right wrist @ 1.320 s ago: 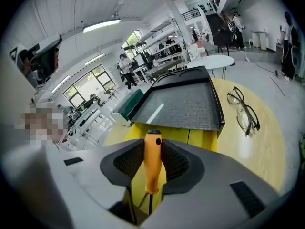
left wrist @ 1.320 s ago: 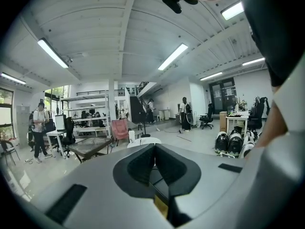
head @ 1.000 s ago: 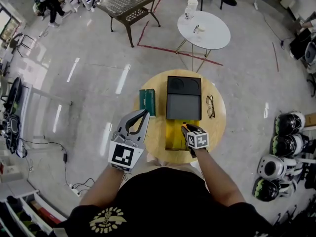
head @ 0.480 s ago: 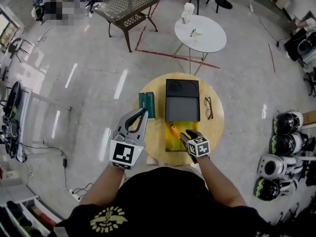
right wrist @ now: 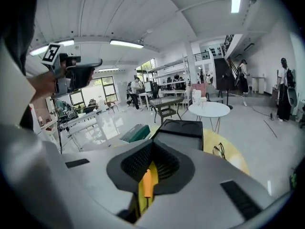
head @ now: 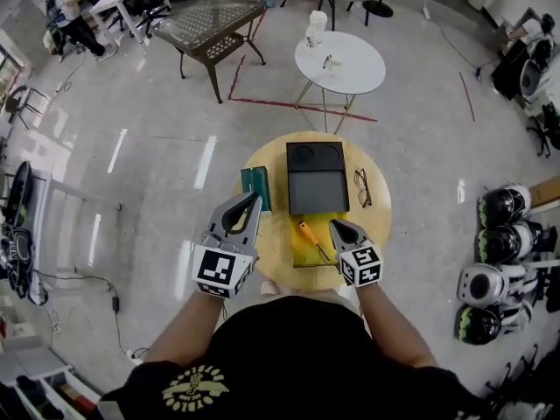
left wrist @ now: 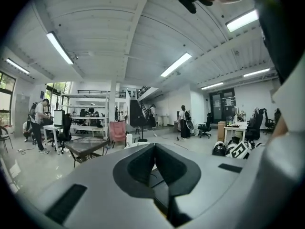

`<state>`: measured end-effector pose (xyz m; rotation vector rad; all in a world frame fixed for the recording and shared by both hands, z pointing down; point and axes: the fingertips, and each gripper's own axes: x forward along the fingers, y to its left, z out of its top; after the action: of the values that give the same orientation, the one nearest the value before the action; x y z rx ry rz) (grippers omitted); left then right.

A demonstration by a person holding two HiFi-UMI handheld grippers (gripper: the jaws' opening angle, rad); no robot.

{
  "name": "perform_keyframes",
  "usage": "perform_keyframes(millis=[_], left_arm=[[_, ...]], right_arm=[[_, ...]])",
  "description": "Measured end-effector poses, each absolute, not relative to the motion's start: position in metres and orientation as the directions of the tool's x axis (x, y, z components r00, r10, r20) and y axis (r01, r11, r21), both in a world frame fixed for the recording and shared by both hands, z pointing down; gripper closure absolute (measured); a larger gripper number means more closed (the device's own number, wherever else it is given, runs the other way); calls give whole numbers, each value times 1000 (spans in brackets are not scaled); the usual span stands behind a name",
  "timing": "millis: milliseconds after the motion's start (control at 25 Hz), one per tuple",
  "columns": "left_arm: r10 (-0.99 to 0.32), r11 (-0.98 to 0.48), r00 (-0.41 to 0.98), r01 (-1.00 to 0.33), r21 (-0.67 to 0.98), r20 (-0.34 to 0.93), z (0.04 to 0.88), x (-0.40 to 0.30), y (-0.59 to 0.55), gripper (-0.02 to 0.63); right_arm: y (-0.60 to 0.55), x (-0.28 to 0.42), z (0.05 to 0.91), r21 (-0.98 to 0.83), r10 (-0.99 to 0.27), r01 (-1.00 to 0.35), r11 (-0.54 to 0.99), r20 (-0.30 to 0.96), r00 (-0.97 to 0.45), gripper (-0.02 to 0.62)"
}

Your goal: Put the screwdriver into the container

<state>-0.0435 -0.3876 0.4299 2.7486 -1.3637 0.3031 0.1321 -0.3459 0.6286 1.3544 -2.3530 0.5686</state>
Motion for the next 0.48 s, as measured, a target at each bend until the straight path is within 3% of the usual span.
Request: perform_keyframes(millis=[480], left_arm=[[-749, -653, 634, -755, -54, 192, 422, -56, -370, 588]], right_arm=[[-329, 126, 547, -107, -800, -886, 451, 393, -454, 581]])
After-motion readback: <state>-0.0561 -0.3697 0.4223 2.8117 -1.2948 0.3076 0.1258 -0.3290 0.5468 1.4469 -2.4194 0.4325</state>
